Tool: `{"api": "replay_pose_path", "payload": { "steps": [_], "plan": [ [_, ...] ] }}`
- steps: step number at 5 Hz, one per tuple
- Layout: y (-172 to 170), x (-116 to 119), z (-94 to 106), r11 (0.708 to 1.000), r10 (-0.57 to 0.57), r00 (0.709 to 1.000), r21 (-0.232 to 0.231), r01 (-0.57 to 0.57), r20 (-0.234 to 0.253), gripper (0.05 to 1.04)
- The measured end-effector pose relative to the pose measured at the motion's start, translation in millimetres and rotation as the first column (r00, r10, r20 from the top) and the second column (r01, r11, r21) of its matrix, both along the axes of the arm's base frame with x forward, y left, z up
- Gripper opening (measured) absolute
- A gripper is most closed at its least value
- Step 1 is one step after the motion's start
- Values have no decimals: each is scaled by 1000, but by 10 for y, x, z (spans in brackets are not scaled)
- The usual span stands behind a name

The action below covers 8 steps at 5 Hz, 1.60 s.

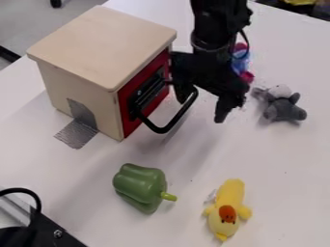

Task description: Open the drawer

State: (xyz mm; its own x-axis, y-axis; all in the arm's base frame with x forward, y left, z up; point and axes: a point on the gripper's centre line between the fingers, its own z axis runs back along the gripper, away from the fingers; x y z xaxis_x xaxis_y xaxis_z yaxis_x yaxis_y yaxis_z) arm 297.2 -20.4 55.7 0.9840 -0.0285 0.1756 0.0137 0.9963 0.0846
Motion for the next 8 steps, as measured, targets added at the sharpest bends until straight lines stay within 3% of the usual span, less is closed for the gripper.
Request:
{"api": "replay_pose_path", "payload": {
  "steps": [3, 5, 6, 8],
  "plan": [
    [171, 67, -474, 997, 56, 991, 63, -49, -119, 964],
    [149, 43, -463, 995, 71, 992, 70, -64, -104, 374],
    [128, 31, -427, 996, 84, 992, 50, -79, -92, 178],
    [-87, 23, -399, 994, 86, 988, -59, -94, -129, 123]
  ]
}}
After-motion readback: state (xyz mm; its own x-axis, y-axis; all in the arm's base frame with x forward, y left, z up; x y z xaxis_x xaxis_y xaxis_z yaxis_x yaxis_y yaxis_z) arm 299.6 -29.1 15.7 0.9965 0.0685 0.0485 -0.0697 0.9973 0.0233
